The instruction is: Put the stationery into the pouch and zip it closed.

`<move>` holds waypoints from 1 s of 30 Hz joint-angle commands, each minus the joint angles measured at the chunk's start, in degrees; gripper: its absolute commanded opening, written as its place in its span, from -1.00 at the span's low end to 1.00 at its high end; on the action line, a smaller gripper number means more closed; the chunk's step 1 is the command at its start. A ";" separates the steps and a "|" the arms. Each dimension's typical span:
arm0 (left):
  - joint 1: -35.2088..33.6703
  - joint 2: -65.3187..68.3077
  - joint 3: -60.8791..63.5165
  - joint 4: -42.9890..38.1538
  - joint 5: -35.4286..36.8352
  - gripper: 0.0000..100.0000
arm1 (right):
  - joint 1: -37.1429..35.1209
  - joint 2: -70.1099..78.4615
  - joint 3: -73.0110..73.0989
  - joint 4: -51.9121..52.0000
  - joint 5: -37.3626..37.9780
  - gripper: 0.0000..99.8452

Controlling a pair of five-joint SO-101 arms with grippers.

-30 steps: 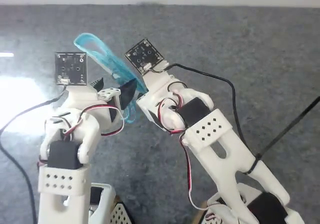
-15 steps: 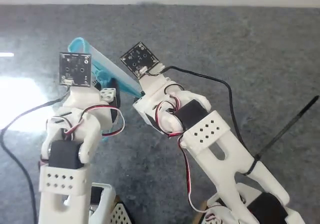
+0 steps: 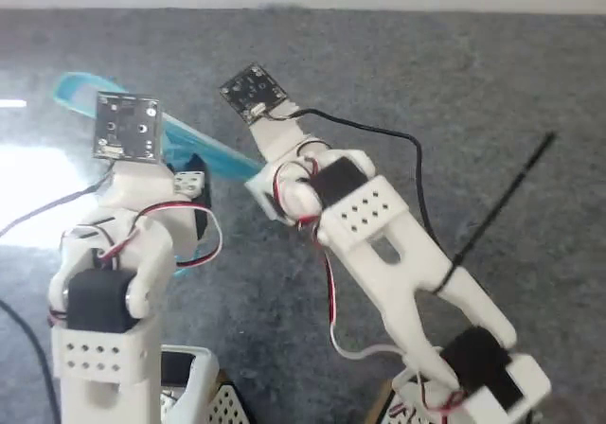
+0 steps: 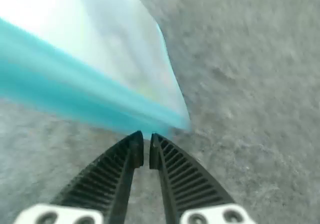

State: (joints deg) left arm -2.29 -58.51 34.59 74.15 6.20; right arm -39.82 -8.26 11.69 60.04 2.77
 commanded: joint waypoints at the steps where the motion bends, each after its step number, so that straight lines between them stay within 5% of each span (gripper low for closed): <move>1: -0.44 0.70 -5.14 0.18 -2.11 -0.98 | 2.07 -0.48 -1.14 -1.45 -0.35 -0.98; 7: -0.26 3.52 -5.67 0.44 -2.55 -0.98 | 1.63 -4.44 1.58 -2.68 -0.62 -0.97; 14: -0.53 8.00 -12.26 -2.11 1.41 -0.98 | -2.51 -22.11 10.37 -0.31 -1.58 -0.72; 21: -3.34 27.60 -33.45 -3.34 21.71 -0.97 | -1.36 -38.11 26.55 -14.46 -5.63 -0.98; 26: -3.25 42.99 -53.76 4.84 29.98 -0.97 | -2.15 -41.80 30.51 -17.63 -3.96 -0.67; 30: -2.99 49.05 -68.79 12.57 30.59 -0.97 | -2.33 -39.08 28.22 -18.68 -3.08 -0.63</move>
State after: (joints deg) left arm -5.19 -11.82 -21.05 82.42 35.74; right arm -41.76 -47.82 42.55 43.08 -2.07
